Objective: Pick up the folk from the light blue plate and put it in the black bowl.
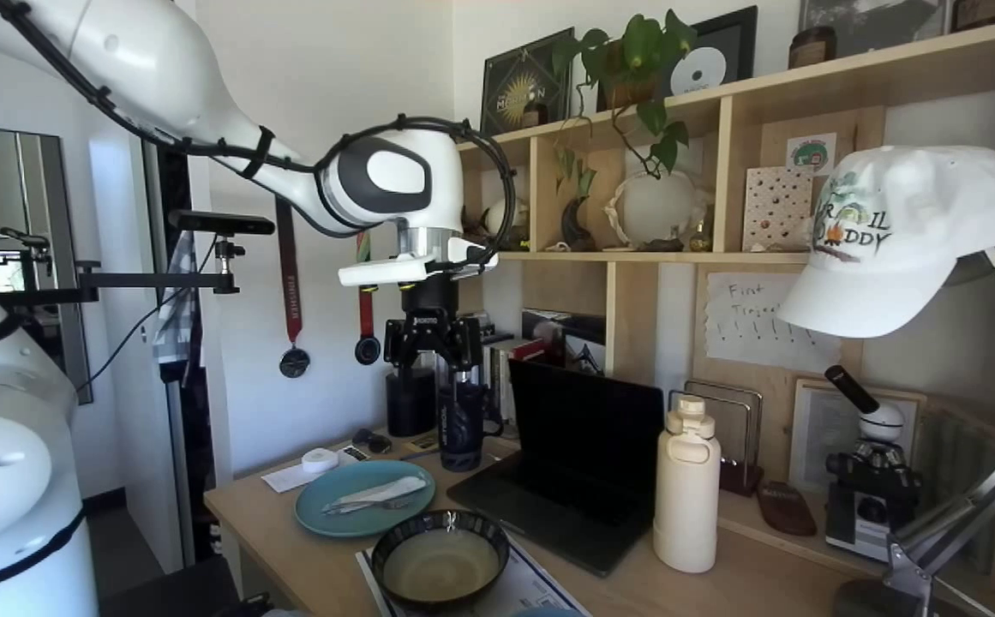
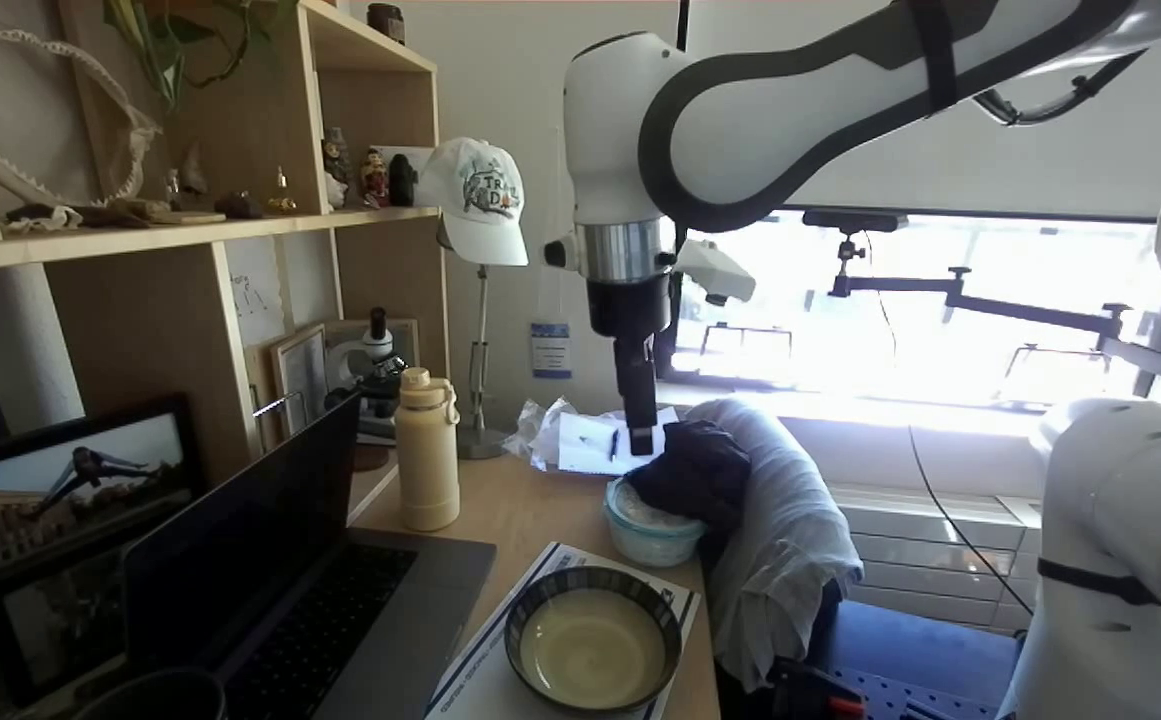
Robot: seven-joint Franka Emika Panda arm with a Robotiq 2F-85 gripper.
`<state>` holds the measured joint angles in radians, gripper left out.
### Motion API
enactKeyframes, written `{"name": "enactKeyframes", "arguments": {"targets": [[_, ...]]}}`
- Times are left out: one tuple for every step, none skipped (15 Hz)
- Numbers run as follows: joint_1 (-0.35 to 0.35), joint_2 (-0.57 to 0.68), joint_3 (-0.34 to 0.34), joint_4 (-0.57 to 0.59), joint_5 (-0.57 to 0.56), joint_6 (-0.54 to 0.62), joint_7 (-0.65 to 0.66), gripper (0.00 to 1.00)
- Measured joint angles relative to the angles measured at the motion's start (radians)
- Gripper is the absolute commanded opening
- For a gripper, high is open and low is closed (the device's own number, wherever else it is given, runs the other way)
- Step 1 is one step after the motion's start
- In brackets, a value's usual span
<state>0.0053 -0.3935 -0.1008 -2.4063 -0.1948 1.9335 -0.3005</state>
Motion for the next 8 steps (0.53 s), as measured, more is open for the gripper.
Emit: {"name": "enactKeyframes", "arguments": {"targets": [[0.014,0.029,0.013,0.0,0.03,0.034,0.021,1.0],[0.025,0.06,0.022,0.001,0.062,0.071,0.04,1.0],[0.033,0.093,0.032,0.001,0.092,0.109,0.059,1.0],[0.041,0.127,0.043,0.002,0.128,0.147,0.074,1.0],[0.048,0.16,0.053,0.003,0.164,0.183,0.091,1.0],[0.056,0.191,0.065,0.007,0.201,0.214,0.108,1.0],[0.066,0.223,0.079,0.013,0.242,0.237,0.121,1.0],[0.076,0.251,0.095,0.021,0.28,0.254,0.136,1.0]]}}
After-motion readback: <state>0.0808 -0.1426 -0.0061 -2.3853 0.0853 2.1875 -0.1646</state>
